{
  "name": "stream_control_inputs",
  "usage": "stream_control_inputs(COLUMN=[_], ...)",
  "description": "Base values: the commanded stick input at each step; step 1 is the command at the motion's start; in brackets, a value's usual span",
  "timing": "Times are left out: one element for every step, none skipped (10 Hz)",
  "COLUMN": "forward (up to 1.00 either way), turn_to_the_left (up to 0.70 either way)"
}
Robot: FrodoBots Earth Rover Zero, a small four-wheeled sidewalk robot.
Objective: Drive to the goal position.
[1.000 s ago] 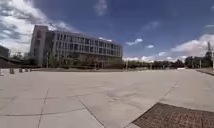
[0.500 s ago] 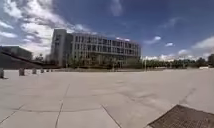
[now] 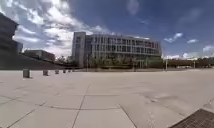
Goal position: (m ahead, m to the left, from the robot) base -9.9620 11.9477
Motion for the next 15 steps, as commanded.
stream_control_inputs(forward=[0.0,0.0,0.0,0.0,0.0,0.0,0.0,0.0,0.0,0.0,0.0,0.0,0.0,0.0,0.0], turn_to_the_left=[0.98,0.98,0.98,0.98,0.98,0.98,0.98,0.98,0.98,0.98,0.98,0.98,0.98,0.98,0.98])
